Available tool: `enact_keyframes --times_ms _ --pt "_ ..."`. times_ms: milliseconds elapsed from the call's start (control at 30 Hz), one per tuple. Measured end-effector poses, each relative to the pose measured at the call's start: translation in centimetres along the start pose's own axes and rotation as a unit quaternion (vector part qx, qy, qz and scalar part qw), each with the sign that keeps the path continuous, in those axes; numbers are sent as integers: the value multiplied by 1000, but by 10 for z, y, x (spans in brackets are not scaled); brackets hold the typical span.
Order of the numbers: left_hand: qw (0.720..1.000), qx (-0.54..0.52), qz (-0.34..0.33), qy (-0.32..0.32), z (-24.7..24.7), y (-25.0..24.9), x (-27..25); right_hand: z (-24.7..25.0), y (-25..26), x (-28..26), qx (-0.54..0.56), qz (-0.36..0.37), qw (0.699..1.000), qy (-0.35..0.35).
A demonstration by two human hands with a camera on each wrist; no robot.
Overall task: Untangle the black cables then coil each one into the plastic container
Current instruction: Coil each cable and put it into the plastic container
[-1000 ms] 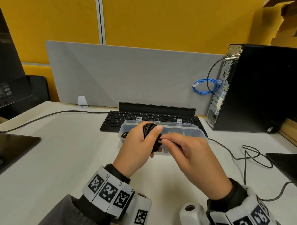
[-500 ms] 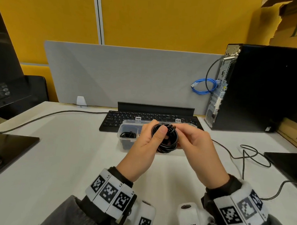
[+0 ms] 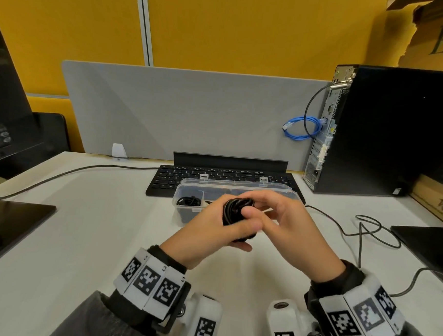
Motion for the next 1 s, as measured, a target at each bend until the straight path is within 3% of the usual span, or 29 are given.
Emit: enact_keyframes --times_ms 100,167,400,533,700,867,1000 --pt "997 -54 4 56 -2 0 -2 -3 1 -3 -47 15 999 24" --pt "996 -71 -10 54 0 -2 -3 -2 2 -3 -55 12 998 41" --pt "993 -114 -34 8 -3 7 0 -1 6 -5 -100 39 991 86" --pt "988 -138 -15 -61 -11 6 3 -3 7 -6 -122 50 989 69" --pt "990 -72 -27 -115 -11 5 6 -12 5 -7 -152 57 987 21" --pt "995 -49 -3 -89 -9 5 6 -10 14 -5 -135 63 988 41" --pt "993 -96 37 -59 -8 8 23 6 8 20 -113 15 993 42"
Point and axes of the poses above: each hand's wrist, its own x-axis towards the middle knuckle, its own z-axis out of the back of the hand, y = z × x, the point moved 3 cm from there along x, towards the middle knuckle, and after that the axes turned 12 degrees about -z, right-handed, at the moved point
